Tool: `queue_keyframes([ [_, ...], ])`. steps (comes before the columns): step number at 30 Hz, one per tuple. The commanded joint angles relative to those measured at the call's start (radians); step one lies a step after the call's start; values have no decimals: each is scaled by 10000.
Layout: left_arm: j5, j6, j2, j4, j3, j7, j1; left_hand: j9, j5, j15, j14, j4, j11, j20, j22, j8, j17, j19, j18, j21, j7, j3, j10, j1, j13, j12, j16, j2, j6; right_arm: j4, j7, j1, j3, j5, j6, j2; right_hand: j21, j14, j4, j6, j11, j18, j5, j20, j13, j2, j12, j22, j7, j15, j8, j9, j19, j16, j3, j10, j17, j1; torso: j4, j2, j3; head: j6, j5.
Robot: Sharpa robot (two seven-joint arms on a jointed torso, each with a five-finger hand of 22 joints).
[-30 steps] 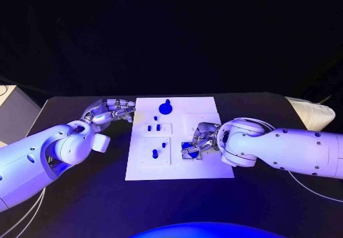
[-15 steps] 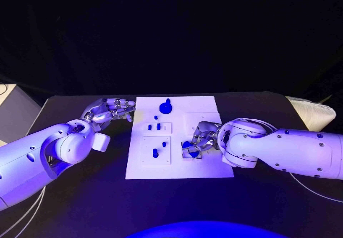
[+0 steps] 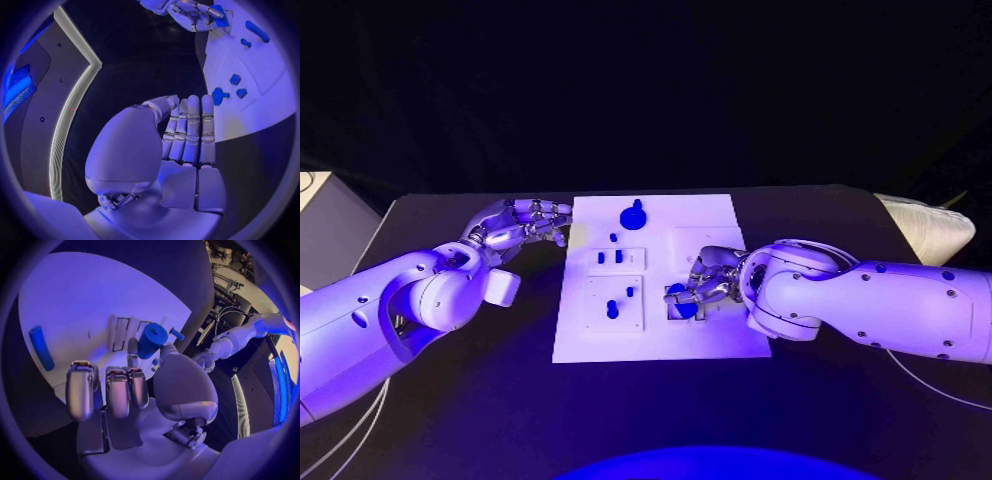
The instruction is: Assemble the parts on the task board
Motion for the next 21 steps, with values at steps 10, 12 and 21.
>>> queue_keyframes([
  [10,47,182,-11,46,5,-3,3,-10,60,22,14,-2,-22,-7,20,-67,-13,-80,81,41,47,44,-60,-68,-13,34,-44,33,14,-89,90,-7,1,-219,140,99,40,1042,10,61,-70,-133,107,-85,2440,182,41,2256,-7,-53,23,-23,786,63,84,894,2635,71,4,-3,-14,-29,6],
  [12,47,183,-11,47,5,-5,3,-10,60,22,14,-2,-22,-7,20,-67,-13,-80,81,41,47,44,-60,-68,-13,34,-44,33,14,-140,82,-7,1,-311,136,140,16,1042,8,58,-70,-129,109,-86,2434,172,33,2251,-7,-53,22,-25,782,63,79,890,2635,71,10,-4,-15,-28,4],
  [21,45,183,-32,62,5,-21,3,-10,60,22,14,-2,-22,-7,20,-67,-13,-80,81,41,47,44,-60,-68,-13,34,-44,33,14,-353,61,-31,1,-608,152,320,-98,1042,18,30,-51,-110,-364,-86,2402,-10,-24,2224,17,-42,53,-70,757,63,-125,860,2635,-125,17,7,-13,-39,16],
])
